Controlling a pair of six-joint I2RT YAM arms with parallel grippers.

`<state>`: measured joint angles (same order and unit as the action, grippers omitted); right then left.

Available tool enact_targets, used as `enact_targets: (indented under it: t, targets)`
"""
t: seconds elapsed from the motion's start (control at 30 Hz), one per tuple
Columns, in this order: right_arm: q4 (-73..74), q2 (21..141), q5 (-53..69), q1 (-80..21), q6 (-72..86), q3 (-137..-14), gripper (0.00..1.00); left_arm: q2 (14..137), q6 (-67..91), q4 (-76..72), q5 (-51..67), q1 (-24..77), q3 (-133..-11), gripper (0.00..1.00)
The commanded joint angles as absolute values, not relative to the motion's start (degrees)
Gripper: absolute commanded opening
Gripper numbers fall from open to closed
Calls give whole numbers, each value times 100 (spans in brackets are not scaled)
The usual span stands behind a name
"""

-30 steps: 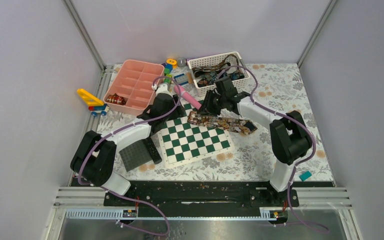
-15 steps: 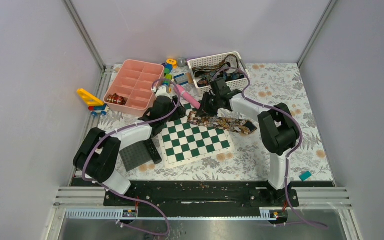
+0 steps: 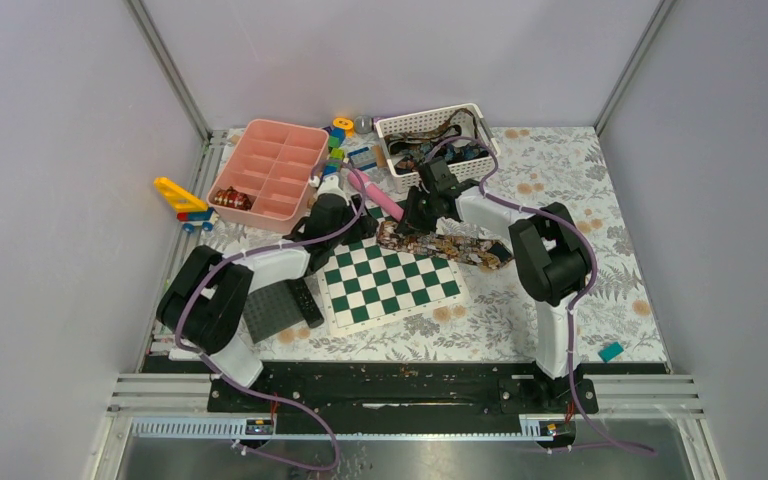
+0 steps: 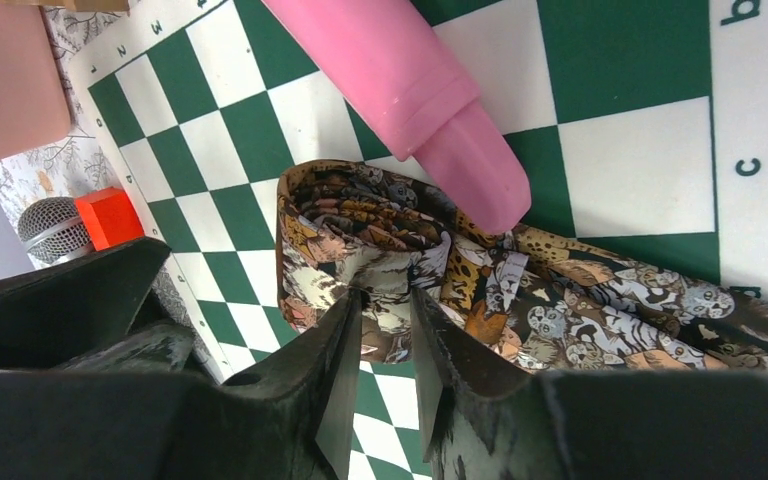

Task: Roll the ties
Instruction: Roll the tie at the center of the board.

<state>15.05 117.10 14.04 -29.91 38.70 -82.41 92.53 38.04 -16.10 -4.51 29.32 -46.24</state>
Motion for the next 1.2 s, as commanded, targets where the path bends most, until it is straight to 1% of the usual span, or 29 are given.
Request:
enact_targets:
  t: [0.0, 0.73, 0.9, 1.17]
  targets:
    - [1715, 11751, 1059, -3034, 3828, -8415, 31, 9494, 3850, -1996, -146, 2898, -4708, 61]
    - [1743, 11692, 1109, -3038, 3816, -8281, 31, 10158, 4098, -2465, 751, 2900, -4915, 65]
    - [1742, 11692, 1111, -3037, 3823, -8271, 31, 10301, 4260, -2685, 1060, 2908, -4941, 65]
    - [1748, 11680, 1094, -3033, 3823, -8239, 31, 10433, 4374, -2853, 1203, 2908, -4904, 64]
